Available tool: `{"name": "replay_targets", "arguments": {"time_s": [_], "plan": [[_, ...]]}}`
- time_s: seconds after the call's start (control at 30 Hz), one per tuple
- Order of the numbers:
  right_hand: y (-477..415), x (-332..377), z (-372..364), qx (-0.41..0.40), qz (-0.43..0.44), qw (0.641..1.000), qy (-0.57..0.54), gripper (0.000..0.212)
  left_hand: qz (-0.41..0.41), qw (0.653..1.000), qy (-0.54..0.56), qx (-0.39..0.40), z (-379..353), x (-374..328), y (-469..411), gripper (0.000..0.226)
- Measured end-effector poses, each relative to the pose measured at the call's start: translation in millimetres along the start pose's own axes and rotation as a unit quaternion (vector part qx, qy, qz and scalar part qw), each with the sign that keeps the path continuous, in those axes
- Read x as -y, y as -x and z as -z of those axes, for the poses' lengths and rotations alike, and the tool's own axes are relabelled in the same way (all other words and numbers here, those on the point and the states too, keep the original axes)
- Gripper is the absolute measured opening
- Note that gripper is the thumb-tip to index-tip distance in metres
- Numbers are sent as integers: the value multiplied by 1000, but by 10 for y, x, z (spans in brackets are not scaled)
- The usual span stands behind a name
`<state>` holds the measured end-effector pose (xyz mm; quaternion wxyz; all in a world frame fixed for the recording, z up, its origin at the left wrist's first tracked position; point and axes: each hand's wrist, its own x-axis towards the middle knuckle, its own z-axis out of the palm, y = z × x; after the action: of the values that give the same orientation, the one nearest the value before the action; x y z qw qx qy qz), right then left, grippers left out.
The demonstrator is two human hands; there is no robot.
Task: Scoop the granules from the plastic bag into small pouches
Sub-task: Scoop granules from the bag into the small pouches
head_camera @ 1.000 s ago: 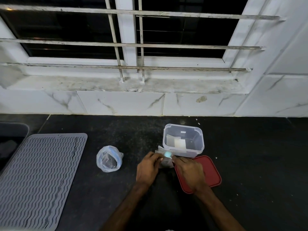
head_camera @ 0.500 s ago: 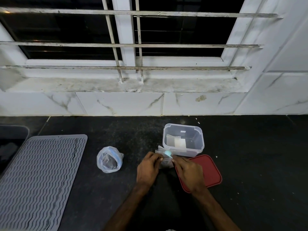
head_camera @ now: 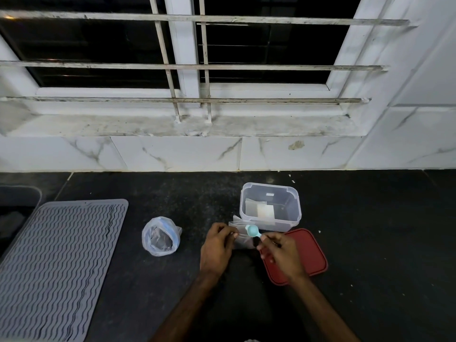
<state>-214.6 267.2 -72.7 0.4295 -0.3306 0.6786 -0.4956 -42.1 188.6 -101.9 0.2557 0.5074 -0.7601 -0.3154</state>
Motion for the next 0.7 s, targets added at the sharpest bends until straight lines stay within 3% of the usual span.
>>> {"name": "replay_targets", "arguments": {"time_s": [0.27,0.43,0.53,0.57,0.63,0.7], "plan": [[-26,-259,266,-78,-92,993,-12,6,41,999,28,20,4,-17,16,5],[-125,-436,442,-84,-77,977,179,14,75,993,91,1,44,-43,-14,23],[-92,-410,431,-122,-23,908,399,34,87,989,118,-7,63,-55,-41,30],[-84,-357,390,-144,21,897,418,39,86,988,126,-13,80,-67,-53,30],[-63,-188,267,-116,124,919,355,35,75,985,151,-22,120,-118,-66,32],[-75,-69,117,-24,154,965,213,31,63,981,182,-22,162,-188,-65,37]]}}
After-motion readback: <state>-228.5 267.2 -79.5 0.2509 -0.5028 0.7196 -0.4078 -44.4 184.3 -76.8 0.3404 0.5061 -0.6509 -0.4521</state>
